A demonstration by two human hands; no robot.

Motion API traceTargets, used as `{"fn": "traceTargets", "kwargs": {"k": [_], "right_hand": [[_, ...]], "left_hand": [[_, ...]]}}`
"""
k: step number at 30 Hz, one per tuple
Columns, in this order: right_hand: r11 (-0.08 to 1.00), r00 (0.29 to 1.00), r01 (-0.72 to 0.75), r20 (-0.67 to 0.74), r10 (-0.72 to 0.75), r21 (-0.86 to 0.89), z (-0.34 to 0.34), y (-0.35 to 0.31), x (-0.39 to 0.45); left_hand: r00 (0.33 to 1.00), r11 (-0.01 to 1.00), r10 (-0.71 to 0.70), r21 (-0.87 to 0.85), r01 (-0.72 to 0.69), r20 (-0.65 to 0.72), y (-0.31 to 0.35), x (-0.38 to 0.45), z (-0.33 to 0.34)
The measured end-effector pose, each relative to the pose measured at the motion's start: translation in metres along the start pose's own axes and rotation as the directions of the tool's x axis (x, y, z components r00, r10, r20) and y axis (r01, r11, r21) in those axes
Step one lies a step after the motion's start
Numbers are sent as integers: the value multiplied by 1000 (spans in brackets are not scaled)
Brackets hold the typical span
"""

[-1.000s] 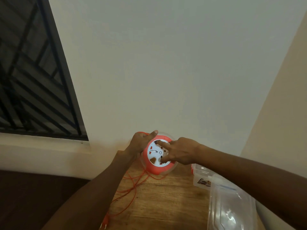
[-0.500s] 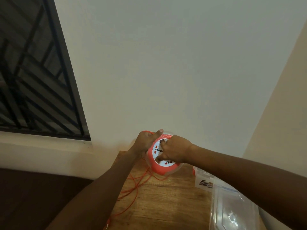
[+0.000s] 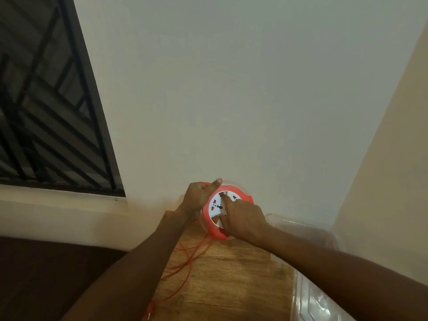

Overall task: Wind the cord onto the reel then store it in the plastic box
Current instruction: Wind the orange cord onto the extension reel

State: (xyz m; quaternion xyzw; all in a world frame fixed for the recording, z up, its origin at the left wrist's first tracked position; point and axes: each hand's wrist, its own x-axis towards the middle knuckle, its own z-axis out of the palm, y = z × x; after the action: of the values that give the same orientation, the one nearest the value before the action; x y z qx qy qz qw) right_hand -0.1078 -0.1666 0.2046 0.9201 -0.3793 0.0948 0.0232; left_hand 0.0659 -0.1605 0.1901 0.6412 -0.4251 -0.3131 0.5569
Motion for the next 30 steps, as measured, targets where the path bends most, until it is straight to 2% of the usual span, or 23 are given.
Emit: {"fn": "traceTargets", "kwargs": {"k": [2,3,5,8,12,20,30], "right_hand": [[1000,1000,16,2,-16,7,-2,0,-3],[997,998,63,-13,-64,-51,-5,1,-4],[934,967,239,-19,-253,-266,-12,4,-5],[763,865,496,154,-478,-414,-34,7,-5],[597,749,657,313,-584,-460,-52,16,-5],[479,692,709,379,-615,-518,-64,16,2],[434,742,657,423,-521,-617,-58,2,5]], "left_hand": [[1000,1000,-3,13,3,0,-1,0,-2],[1000,1000,-2,13,2,-3,-2,0,-3],[1000,1000,-2,27,2,-8,-1,-1,-5],[1000,999,2,45,-2,-13,-2,-3,-6],[1000,999,6,43,-7,5,-2,-4,-6],[999,1000,3,22,-4,39,4,-5,-6],[999,991,-29,-130,33,34,5,-10,-1]]}}
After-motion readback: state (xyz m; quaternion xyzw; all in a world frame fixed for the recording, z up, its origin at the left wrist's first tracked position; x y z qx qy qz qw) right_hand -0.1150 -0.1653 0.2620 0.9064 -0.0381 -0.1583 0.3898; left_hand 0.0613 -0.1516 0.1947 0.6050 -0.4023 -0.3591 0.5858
